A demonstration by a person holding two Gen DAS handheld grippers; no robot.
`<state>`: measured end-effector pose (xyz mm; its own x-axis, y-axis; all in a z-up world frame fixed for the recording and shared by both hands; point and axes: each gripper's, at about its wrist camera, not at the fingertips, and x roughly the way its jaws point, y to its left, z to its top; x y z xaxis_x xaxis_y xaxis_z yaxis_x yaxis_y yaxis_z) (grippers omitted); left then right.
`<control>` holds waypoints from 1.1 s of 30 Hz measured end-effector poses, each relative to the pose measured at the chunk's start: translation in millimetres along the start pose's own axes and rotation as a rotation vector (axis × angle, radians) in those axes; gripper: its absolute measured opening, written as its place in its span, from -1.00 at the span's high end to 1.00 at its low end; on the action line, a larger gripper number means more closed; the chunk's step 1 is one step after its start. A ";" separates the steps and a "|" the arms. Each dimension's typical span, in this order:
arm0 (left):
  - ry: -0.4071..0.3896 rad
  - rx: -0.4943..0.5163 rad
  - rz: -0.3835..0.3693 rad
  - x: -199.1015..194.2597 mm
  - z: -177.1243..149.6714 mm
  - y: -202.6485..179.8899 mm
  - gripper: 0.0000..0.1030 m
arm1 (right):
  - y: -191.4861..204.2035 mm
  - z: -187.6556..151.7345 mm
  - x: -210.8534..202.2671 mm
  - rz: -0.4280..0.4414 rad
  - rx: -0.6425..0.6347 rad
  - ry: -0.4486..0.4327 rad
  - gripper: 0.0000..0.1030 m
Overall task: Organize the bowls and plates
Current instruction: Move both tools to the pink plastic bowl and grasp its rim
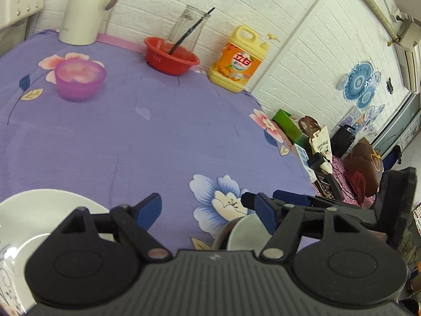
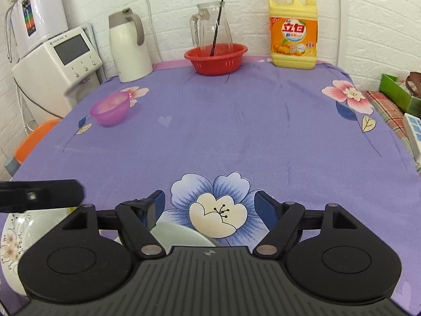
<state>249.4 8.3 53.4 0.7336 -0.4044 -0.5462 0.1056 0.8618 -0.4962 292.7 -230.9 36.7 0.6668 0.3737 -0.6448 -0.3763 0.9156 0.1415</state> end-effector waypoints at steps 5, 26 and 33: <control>0.002 -0.024 0.010 3.6 2.4 11.7 -0.37 | -5.7 -5.9 8.0 0.004 0.024 0.019 -1.00; -0.065 -0.138 0.139 -25.8 34.5 97.1 -0.39 | 63.1 39.8 19.0 0.144 -0.089 0.020 -1.00; -0.092 -0.151 0.221 -30.0 62.4 144.9 -0.39 | 107.4 72.7 70.5 0.206 -0.124 0.068 -1.00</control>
<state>284.6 164.4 40.0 0.7863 -0.1762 -0.5922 -0.1597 0.8680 -0.4702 346.1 -95.5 61.1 0.5248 0.5358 -0.6614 -0.5787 0.7944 0.1844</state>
